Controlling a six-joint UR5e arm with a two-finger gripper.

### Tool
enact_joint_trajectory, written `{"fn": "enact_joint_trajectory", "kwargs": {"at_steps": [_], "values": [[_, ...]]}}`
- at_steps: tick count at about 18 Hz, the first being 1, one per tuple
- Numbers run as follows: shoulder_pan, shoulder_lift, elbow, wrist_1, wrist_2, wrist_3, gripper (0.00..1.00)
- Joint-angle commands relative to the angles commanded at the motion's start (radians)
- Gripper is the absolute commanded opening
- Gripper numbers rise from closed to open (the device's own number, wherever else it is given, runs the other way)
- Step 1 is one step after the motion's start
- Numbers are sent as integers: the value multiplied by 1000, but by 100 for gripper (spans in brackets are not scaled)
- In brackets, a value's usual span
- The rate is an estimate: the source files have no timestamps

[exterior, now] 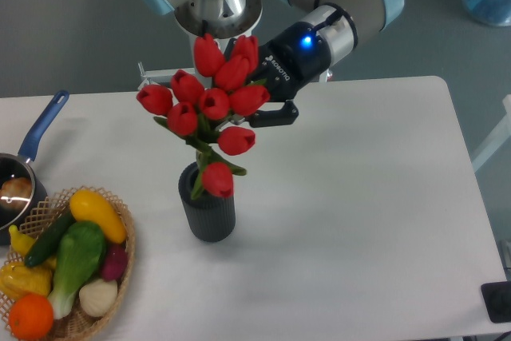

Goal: Insert the flowers into the vase
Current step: 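Lower the tulip stems into the black vase opening with the gripper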

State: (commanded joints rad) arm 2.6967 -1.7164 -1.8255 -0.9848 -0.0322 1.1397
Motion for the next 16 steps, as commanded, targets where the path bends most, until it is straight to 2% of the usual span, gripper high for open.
{"fn": "enact_joint_trajectory", "kwargs": {"at_steps": [12,16], "values": [[5,-37,-29,0,8,71,0],[3,-38,-64,2,15,84,0]]}}
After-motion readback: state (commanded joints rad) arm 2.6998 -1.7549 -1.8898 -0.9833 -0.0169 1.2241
